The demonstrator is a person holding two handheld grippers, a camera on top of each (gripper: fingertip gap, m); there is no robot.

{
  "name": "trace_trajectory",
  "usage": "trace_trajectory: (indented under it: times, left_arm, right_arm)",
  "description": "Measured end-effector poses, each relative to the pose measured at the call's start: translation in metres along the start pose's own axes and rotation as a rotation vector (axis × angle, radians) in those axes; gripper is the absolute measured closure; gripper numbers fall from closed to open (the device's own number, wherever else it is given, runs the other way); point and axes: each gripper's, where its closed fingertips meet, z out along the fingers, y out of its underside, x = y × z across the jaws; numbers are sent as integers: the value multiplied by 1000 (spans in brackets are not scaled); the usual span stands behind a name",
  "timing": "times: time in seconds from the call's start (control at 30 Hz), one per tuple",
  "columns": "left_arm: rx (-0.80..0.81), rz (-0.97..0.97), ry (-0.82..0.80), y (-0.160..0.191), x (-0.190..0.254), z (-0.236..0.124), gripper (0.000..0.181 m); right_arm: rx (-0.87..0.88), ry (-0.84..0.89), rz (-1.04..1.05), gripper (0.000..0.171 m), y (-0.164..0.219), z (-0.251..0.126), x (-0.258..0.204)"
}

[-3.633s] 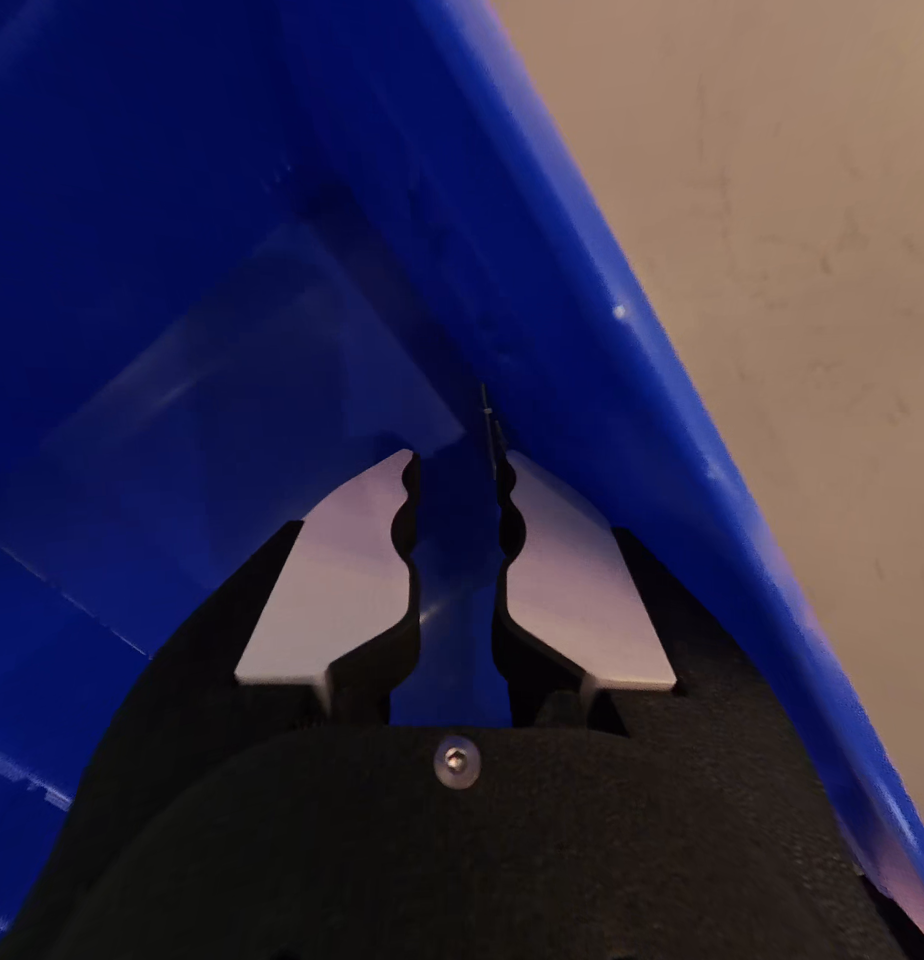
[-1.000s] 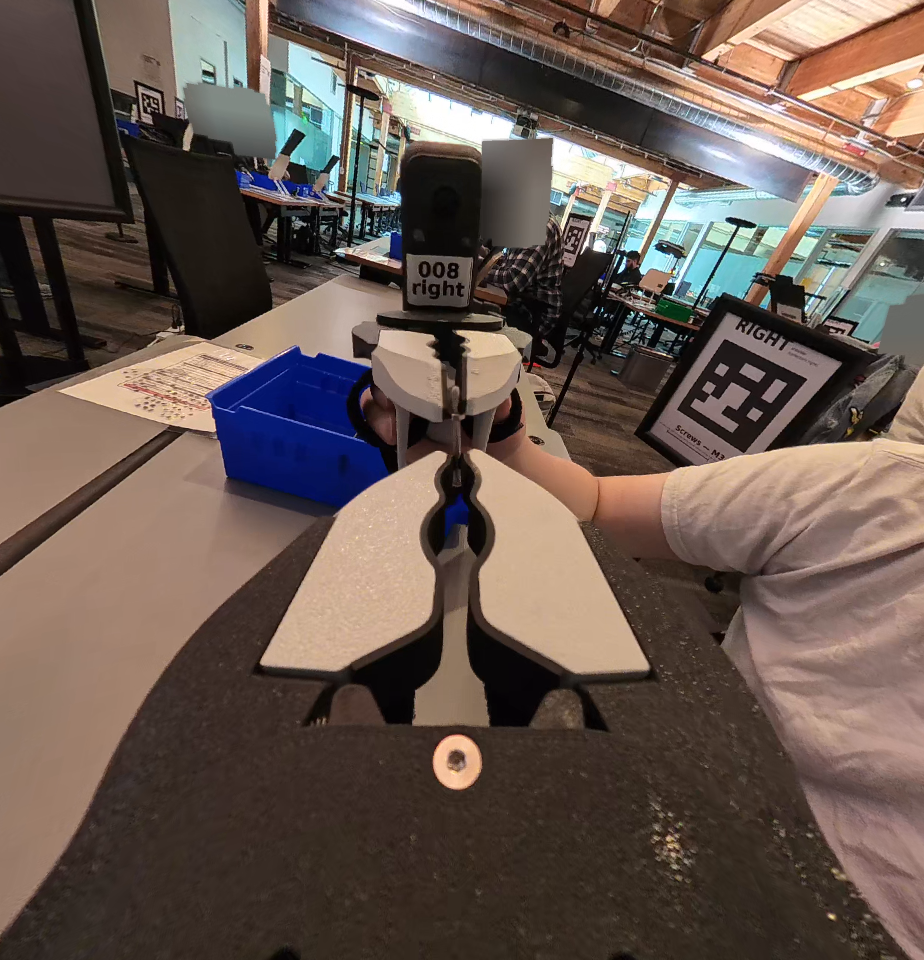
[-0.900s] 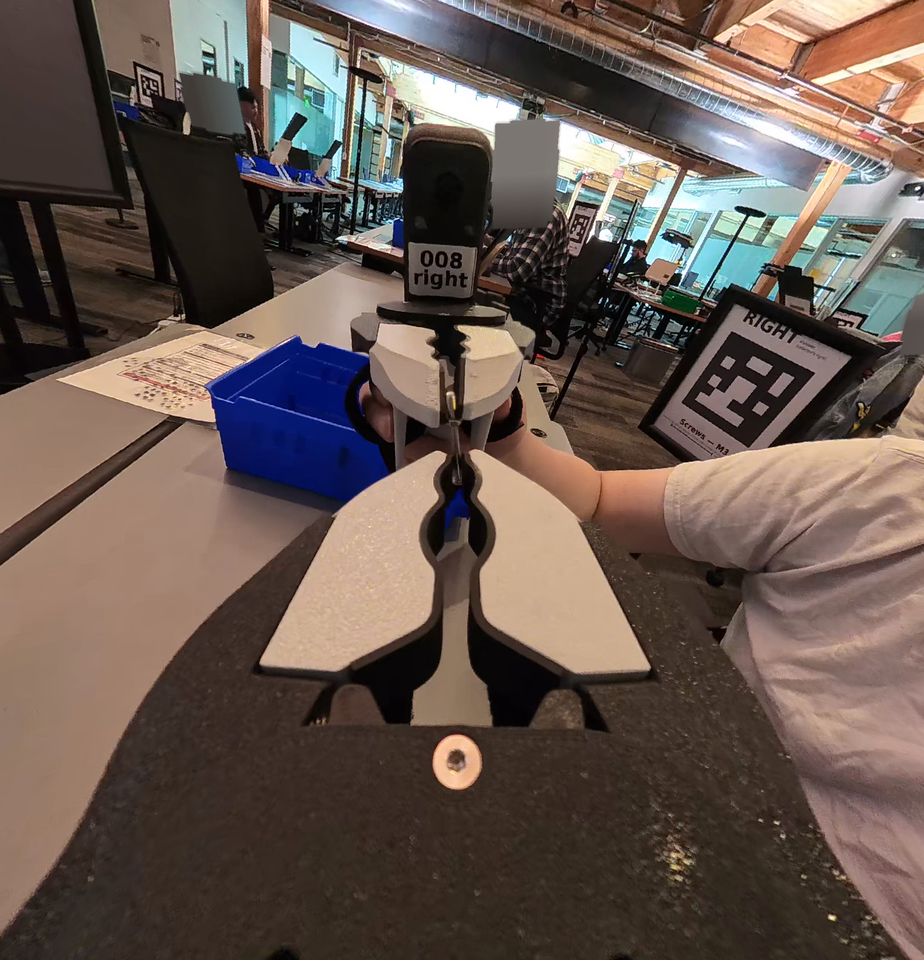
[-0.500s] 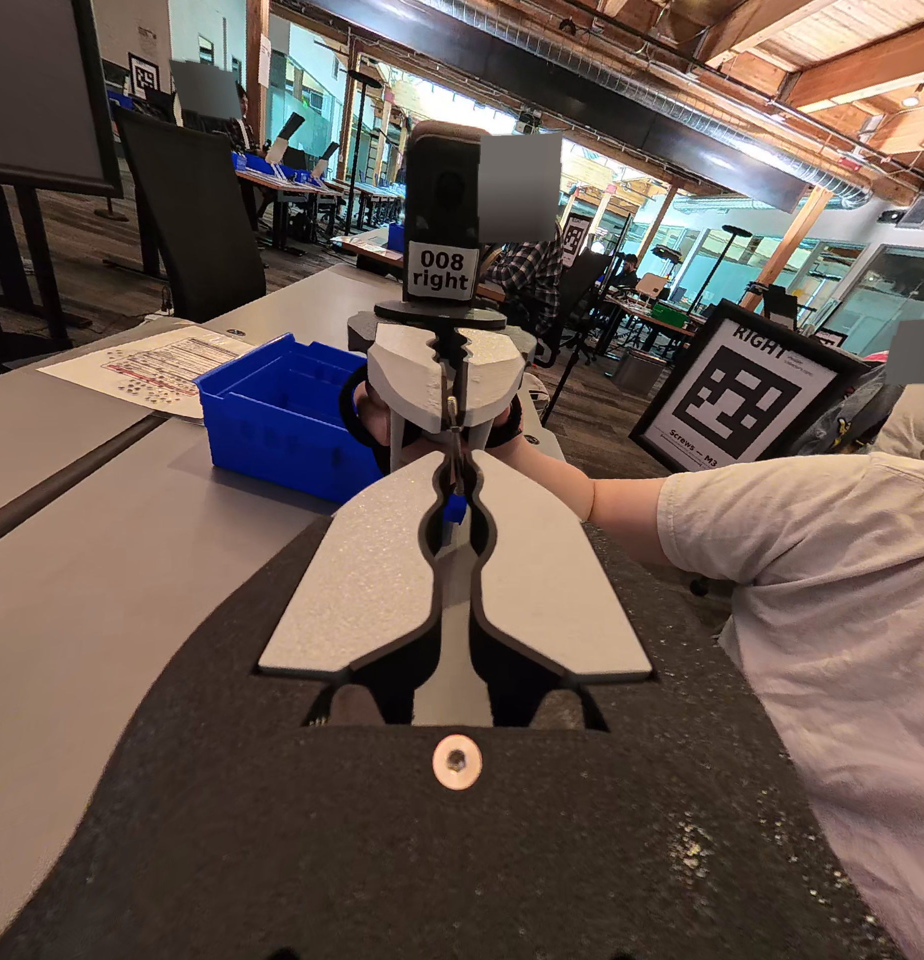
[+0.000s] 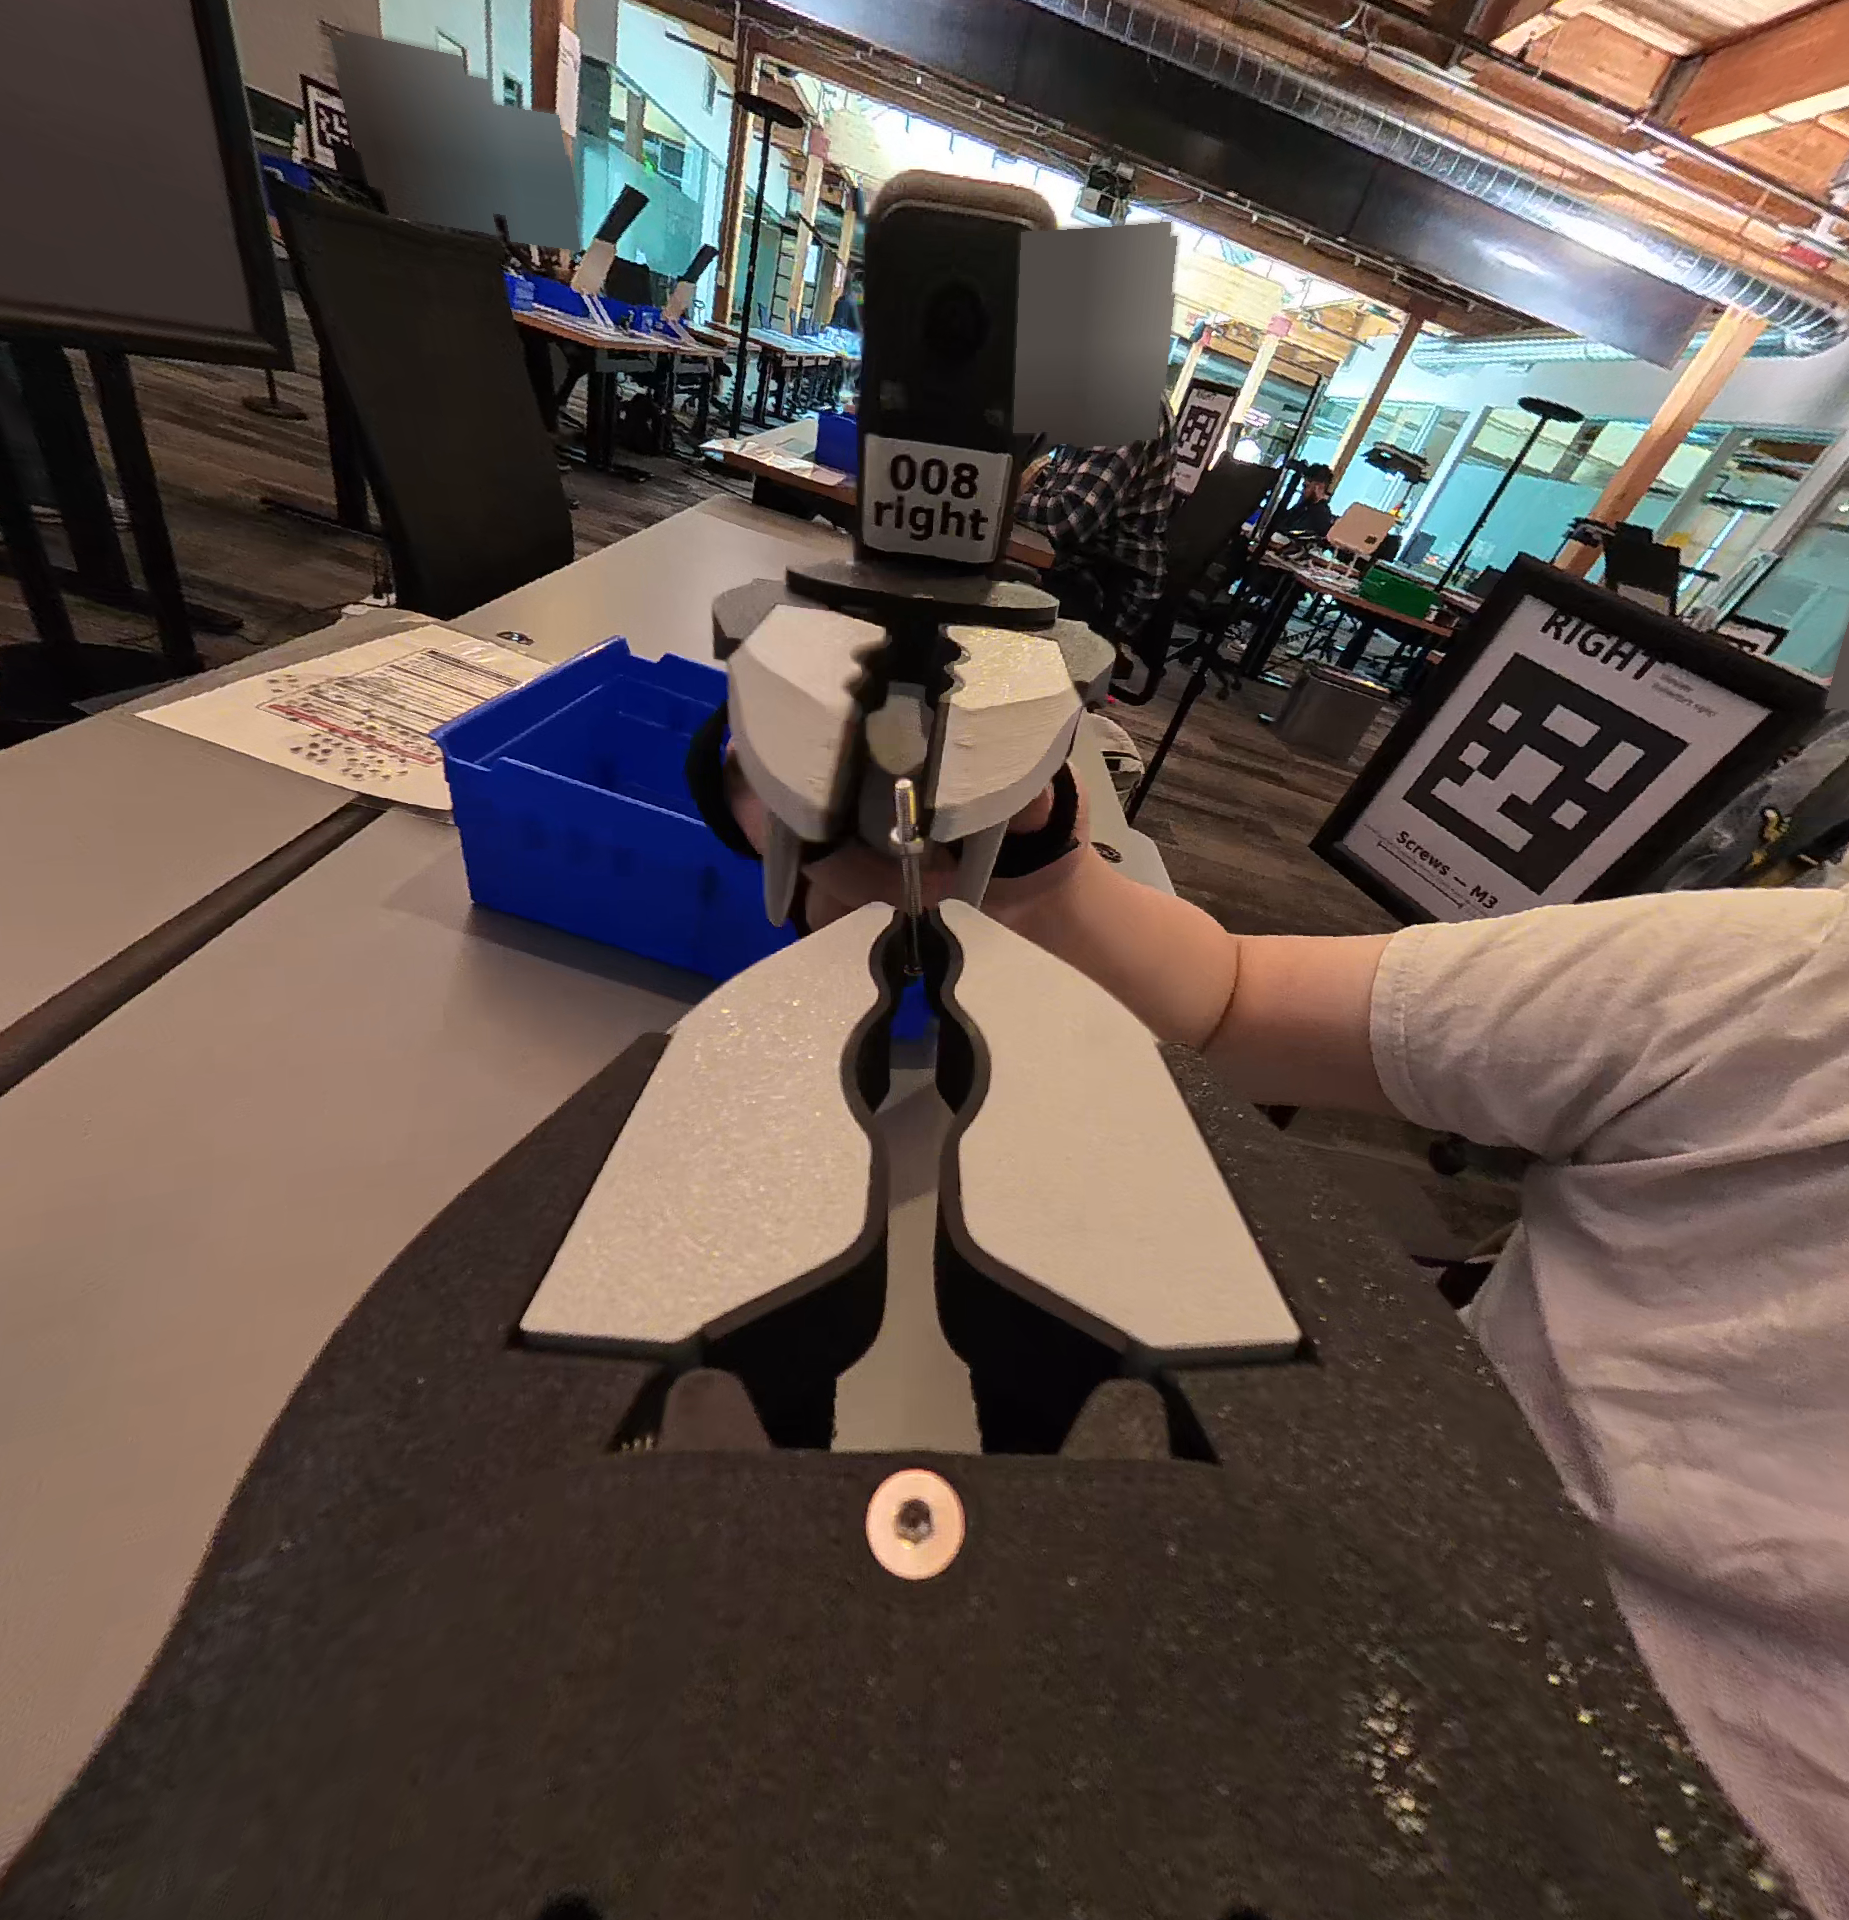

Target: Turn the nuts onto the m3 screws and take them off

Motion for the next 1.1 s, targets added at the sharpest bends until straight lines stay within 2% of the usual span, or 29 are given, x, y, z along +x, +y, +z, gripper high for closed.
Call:
trace_trajectory:
  times: [0.07,0.13,0.3,0.4,0.67,1.1]
  left_arm:
    - [7,7,-35,-2,-5,-3,179]
    - [6,24,-133,-5,-18,-9,179]
    - [-89,120,-469,0,-61,-34,179]
    - [-118,151,-540,3,-68,-36,179]
    - [-199,173,-530,19,-68,-22,179]
    - [-228,179,-529,25,-69,-16,179]
  right_arm:
    - [-4,93,-32,145,-2,-3,12]
    - [-15,238,-76,139,-3,-12,32]
    - [-173,900,-276,138,7,-74,114]
    - [-297,1115,-382,130,14,-99,135]
    - [-363,1207,-483,133,15,-105,140]
    - [-409,1202,-525,135,20,-100,142]
